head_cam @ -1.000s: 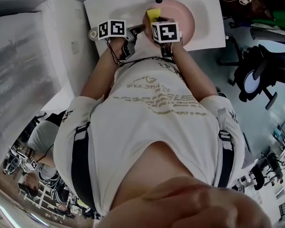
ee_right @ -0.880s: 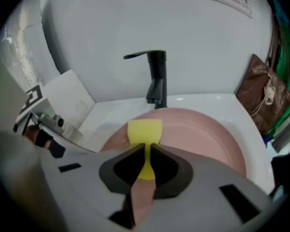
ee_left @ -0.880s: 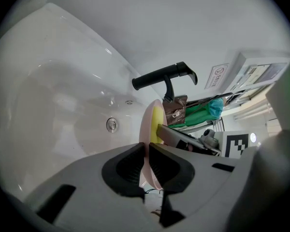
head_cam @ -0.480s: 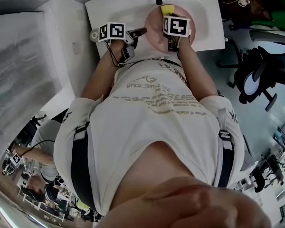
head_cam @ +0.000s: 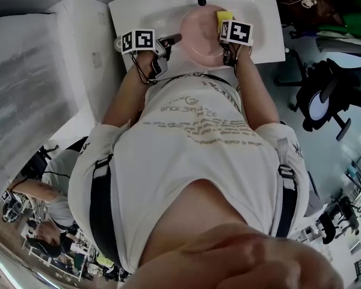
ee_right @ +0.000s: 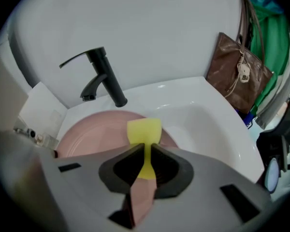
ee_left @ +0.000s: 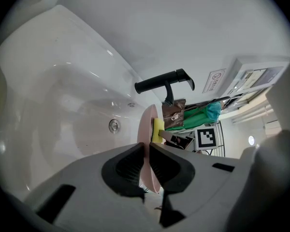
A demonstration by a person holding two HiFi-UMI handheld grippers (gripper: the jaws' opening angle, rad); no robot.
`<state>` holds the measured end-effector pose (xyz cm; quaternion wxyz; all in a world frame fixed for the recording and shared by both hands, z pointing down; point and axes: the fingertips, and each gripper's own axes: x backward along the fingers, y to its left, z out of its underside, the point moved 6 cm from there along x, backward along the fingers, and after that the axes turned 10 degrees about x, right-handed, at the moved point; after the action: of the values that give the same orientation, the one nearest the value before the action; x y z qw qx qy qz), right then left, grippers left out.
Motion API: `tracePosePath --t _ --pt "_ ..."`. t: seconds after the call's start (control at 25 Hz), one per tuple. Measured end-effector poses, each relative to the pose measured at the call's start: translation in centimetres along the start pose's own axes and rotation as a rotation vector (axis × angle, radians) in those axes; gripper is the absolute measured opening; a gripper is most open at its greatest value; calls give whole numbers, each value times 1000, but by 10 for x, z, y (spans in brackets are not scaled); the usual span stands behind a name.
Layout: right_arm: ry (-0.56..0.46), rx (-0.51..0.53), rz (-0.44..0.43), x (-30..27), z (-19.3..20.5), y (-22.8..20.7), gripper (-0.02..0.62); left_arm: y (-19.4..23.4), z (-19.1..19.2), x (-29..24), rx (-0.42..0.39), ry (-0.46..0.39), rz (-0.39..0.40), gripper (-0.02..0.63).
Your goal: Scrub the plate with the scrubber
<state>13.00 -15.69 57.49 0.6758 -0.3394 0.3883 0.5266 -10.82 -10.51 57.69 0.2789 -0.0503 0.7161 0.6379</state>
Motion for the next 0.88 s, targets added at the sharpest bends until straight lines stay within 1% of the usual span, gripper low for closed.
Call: tracePosePath --t 0.2,0.36,0.52,0.76,0.88 --pt "76 -12 -49 -3 22 -6 49 9 0 1 6 -5 -12 40" --pt "131 13 -91 -1 39 -4 49 13 -1 -2 5 -6 -20 40" --pt "178 48 -136 -2 56 7 49 20 -2 -4 20 -13 -31 40" --pt "220 101 -216 -4 67 26 51 26 -6 -5 48 -42 -40 40" --pt "230 104 -284 -3 67 40 51 27 -7 -4 48 -58 -40 40"
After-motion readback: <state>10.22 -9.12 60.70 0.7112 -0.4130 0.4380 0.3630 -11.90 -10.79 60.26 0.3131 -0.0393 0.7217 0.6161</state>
